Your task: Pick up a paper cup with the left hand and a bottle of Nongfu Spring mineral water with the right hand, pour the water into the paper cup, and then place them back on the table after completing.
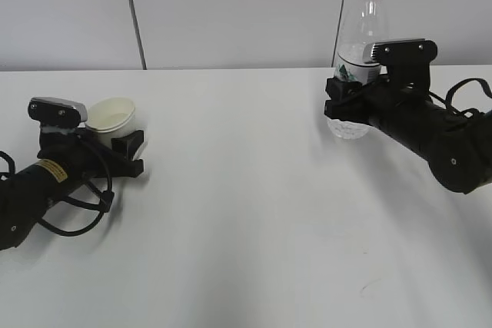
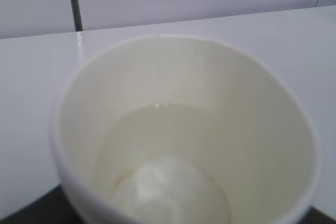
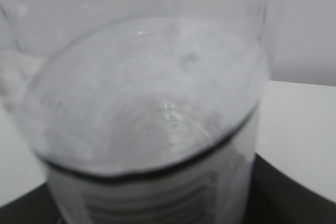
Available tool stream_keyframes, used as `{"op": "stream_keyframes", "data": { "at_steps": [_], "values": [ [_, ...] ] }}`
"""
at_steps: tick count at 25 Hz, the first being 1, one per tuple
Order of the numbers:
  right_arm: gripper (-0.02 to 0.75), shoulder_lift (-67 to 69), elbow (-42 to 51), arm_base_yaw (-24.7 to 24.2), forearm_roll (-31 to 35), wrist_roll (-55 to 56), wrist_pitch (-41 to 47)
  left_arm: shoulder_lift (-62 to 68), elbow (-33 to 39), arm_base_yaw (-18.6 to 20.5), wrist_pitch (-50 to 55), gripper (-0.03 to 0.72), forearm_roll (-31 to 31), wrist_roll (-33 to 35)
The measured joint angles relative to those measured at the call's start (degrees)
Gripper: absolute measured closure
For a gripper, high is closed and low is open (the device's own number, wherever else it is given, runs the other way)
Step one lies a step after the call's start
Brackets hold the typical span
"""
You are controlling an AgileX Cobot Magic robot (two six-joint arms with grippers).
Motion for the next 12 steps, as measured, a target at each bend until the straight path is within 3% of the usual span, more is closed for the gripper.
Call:
{"op": "stream_keyframes", "data": {
  "at_steps": [3,12],
  "values": [
    [0.327,0.0,0.0,0.0,0.0,0.0,0.0,0.0,0.0,0.0,0.1,0.275,-0.2,0.0],
    [0.327,0.0,0.0,0.0,0.0,0.0,0.0,0.0,0.0,0.1,1.2,0.111,-1.3,0.1]
  ]
}}
